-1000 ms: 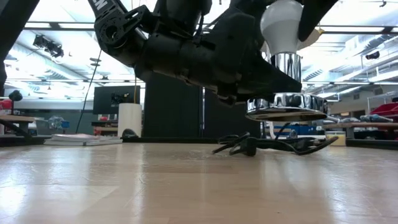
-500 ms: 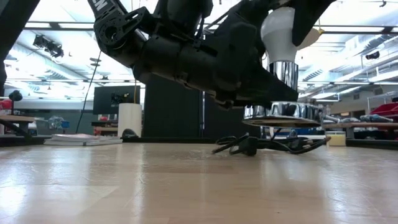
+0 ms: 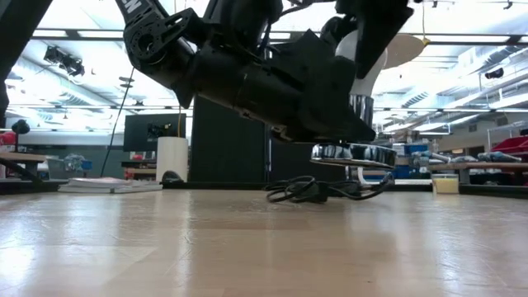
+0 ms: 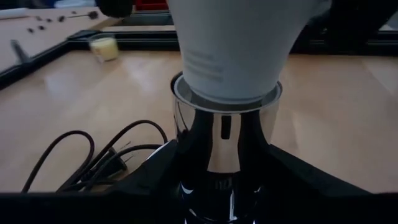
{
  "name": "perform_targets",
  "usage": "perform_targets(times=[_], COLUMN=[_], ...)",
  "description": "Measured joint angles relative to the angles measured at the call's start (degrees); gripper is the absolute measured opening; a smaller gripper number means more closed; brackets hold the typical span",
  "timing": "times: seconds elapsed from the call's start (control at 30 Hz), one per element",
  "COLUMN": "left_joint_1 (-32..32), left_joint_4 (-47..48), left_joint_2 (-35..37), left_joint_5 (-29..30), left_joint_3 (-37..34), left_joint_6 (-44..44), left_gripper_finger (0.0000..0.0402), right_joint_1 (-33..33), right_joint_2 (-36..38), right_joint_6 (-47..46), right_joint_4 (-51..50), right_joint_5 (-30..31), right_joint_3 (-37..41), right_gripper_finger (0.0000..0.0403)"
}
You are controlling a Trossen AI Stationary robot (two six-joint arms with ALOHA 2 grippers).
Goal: Screw lightbulb
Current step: Insert the lightbulb into the lamp
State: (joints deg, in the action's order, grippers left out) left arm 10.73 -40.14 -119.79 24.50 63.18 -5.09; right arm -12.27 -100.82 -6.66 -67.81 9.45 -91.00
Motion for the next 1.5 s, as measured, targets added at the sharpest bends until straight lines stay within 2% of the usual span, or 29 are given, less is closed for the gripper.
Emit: perform_targets(times=[0.23, 0.37, 0.67, 0.9, 1.17, 1.3, 1.5], left_joint_1=[1.0, 1.4, 1.6, 1.5, 1.6, 1.5, 1.5], left_joint_4=[-0.5, -0.8, -2.1, -1.6, -1.5, -1.3, -1.2], left_joint_2=[0.0, 0.0, 0.2, 0.2, 0.2, 0.2, 0.1], left_joint_5=[7.8, 10.7, 9.0, 6.9, 1.9, 1.8, 3.2], left_joint_3=[0.0, 0.0, 0.1, 0.1, 0.1, 0.1, 0.1], left_joint_6=[-1.5, -1.0, 0.2, 0.4, 2.0, 2.1, 2.0], left_gripper_finger=[0.0195, 0.0195, 0.0195, 0.0195, 0.0195, 0.0195, 0.0195], right_joint_1=[2.2, 3.2, 3.4, 2.8, 1.0, 0.6, 0.8], right_joint_2=[0.0, 0.1, 0.2, 0.2, 0.2, 0.2, 0.2], right_joint_6=[-12.6, -13.8, 0.6, 15.4, 30.1, 30.1, 18.0], right_joint_4=[1.4, 1.7, 1.3, 0.5, -0.4, -0.3, 0.3], right_joint_5=[2.2, 2.9, 0.8, -2.0, -0.4, 0.0, 0.0], right_joint_3=[0.0, 0.0, 0.0, 0.0, 0.0, 0.0, 0.0], right_gripper_finger=[0.0278, 0.028, 0.0321, 0.036, 0.0359, 0.0347, 0.0324])
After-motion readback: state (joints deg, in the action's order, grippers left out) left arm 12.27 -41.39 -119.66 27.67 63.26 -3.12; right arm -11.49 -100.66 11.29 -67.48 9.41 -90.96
